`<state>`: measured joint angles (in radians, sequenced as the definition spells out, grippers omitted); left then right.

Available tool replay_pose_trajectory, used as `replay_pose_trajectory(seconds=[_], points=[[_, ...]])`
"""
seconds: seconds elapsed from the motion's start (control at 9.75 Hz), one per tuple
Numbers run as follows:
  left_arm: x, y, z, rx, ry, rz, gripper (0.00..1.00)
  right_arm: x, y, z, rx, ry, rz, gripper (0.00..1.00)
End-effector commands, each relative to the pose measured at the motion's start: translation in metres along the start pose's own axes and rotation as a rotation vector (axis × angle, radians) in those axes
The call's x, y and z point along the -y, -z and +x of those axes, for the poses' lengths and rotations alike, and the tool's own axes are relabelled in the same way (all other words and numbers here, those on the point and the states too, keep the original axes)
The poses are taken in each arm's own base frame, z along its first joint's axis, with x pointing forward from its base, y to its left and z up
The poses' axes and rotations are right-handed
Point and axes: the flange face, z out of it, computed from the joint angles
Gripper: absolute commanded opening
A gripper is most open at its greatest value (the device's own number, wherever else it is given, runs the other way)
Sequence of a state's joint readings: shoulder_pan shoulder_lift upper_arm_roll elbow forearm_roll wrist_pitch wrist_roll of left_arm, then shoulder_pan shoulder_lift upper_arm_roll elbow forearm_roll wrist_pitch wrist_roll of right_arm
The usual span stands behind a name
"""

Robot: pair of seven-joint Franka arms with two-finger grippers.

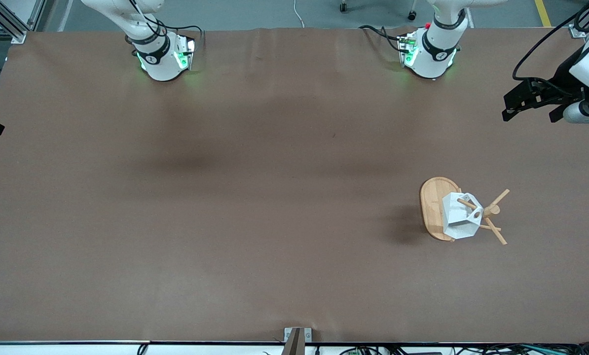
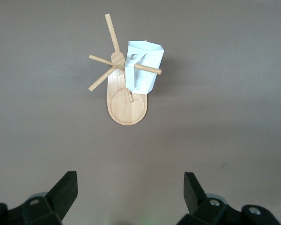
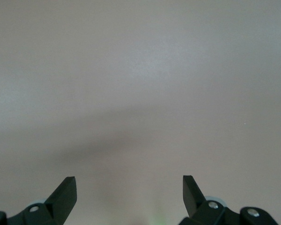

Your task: Hang cup on rack

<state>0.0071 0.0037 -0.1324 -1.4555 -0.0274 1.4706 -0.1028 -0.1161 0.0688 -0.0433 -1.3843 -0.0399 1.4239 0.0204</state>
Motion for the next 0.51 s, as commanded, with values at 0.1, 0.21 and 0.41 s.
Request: replay_pose_trajectory(seconds=[0.1,0.21,0.41], points=[[0.001,-0.0128,0.0059,0.019,-0.001,0.021,1.0,-0.0033,-0.0006,-0.0042,-0.001,-0.004,0.0,1.0],[0.002,-0.0134,0.0062,0.018,0.002,0.023,1.0,-0.0033,-0.0006,-0.0042,-0.001,-0.004,0.0,1.0],[0.0011,-0.0141,0.0061,0.02,0.004,0.023,1.0,-0.0041,-0.0006,-0.0042,-0.001,-0.006,0.0,1.0]])
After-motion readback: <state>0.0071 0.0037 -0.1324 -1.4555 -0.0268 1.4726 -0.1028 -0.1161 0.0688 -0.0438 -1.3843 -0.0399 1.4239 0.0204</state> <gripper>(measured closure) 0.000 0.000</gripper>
